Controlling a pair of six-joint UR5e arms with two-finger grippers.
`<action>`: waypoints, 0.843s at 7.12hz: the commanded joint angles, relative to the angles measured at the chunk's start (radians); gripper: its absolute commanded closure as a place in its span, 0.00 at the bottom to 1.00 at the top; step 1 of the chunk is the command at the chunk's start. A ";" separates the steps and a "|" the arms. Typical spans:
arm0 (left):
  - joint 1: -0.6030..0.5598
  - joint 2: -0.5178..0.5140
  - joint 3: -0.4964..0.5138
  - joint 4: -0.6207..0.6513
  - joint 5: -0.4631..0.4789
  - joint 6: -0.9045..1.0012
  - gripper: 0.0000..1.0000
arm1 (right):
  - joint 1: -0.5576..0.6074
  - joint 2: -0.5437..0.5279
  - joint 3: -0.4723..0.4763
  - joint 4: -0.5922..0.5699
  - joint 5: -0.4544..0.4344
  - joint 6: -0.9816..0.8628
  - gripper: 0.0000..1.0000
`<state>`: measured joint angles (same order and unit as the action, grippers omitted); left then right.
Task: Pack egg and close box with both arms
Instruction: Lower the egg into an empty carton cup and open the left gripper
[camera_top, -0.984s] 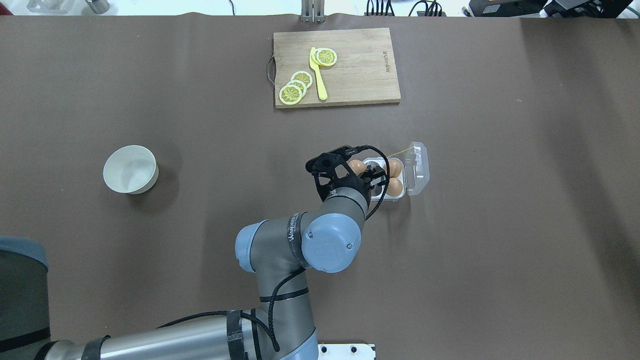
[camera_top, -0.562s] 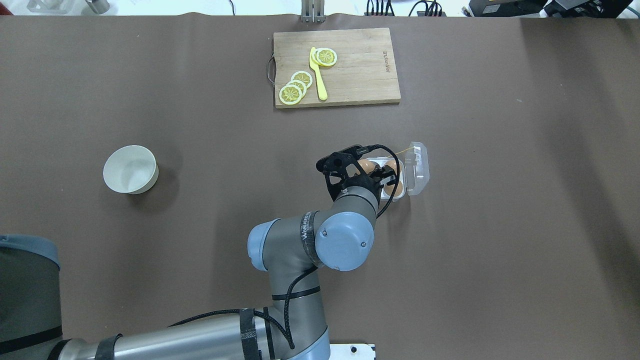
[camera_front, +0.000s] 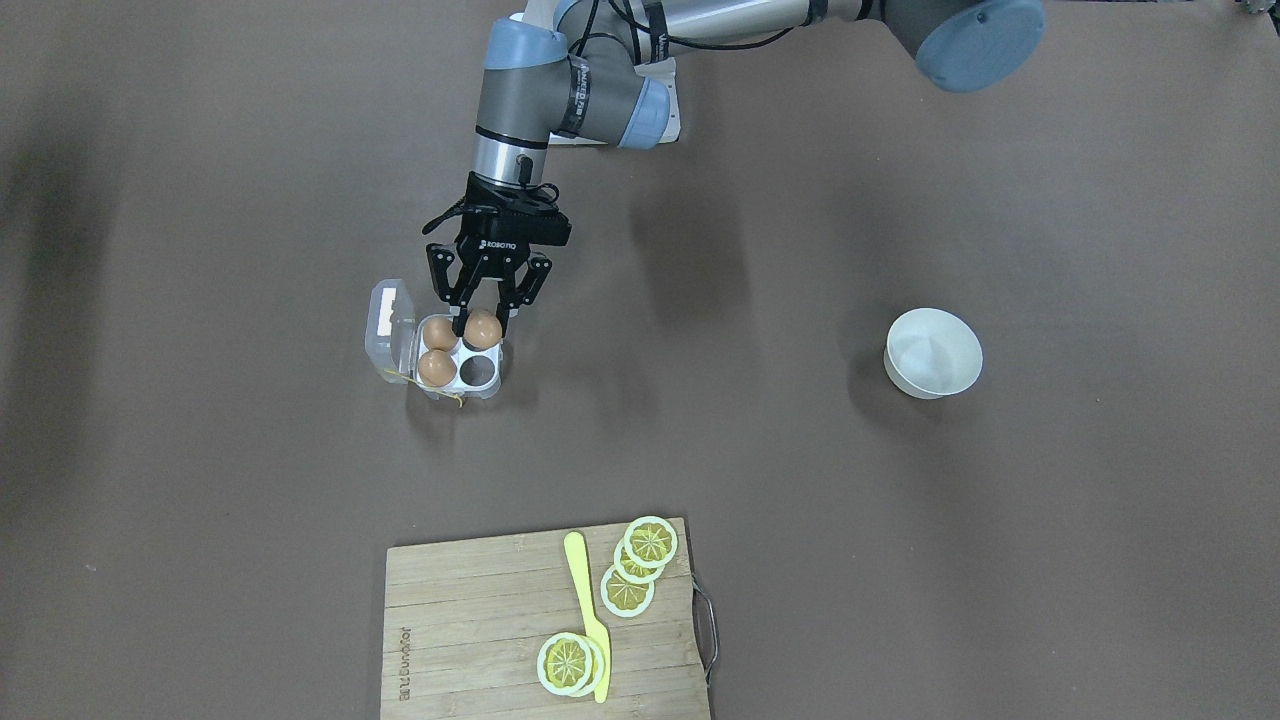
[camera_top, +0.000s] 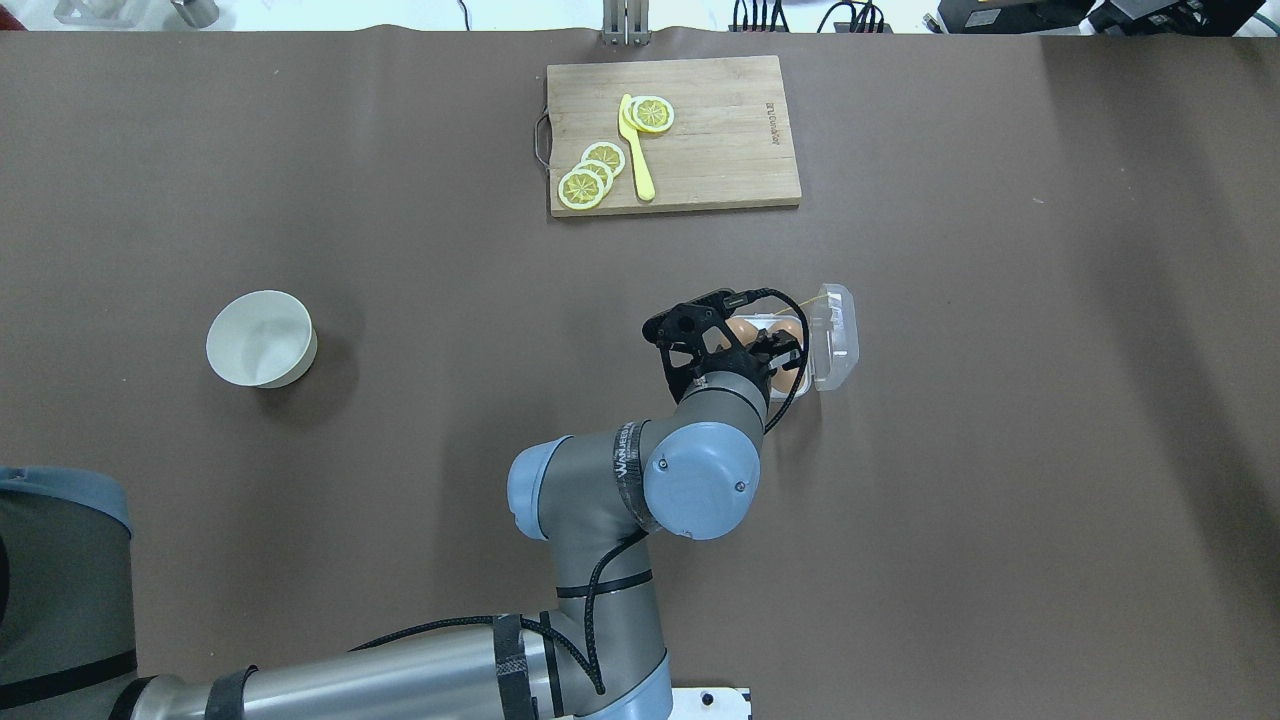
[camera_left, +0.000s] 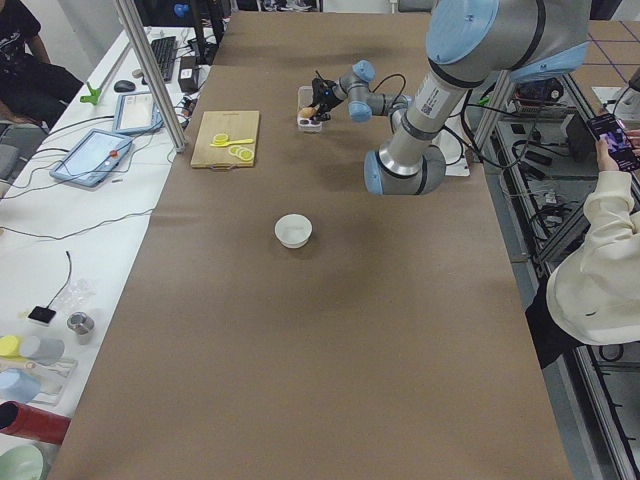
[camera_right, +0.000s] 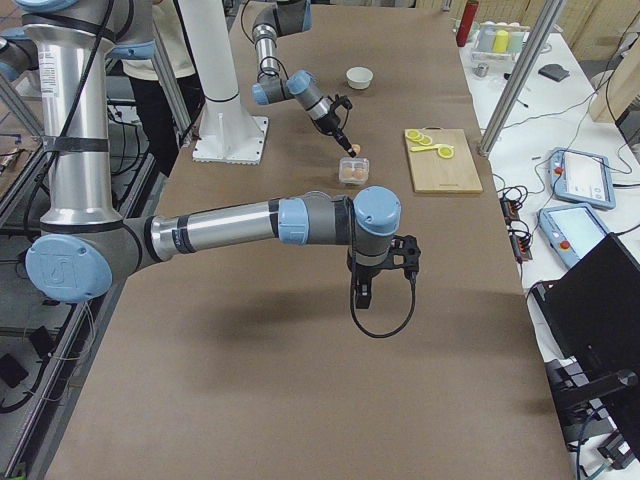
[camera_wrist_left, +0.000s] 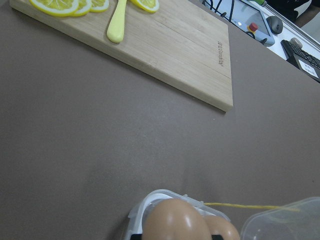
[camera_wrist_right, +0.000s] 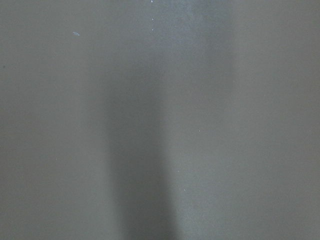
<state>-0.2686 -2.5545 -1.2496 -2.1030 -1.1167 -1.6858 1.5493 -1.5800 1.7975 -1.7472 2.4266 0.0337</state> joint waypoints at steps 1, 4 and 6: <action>-0.003 -0.007 0.004 0.000 0.002 0.000 0.25 | 0.000 0.000 0.000 0.000 0.000 0.000 0.00; -0.006 -0.009 -0.016 0.001 0.000 0.003 0.02 | 0.000 0.000 0.000 0.000 0.000 0.002 0.00; -0.015 -0.009 -0.045 0.001 -0.003 0.006 0.02 | -0.002 0.000 0.012 -0.003 0.002 0.003 0.00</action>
<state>-0.2774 -2.5632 -1.2774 -2.1017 -1.1173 -1.6822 1.5482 -1.5795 1.8009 -1.7480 2.4278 0.0357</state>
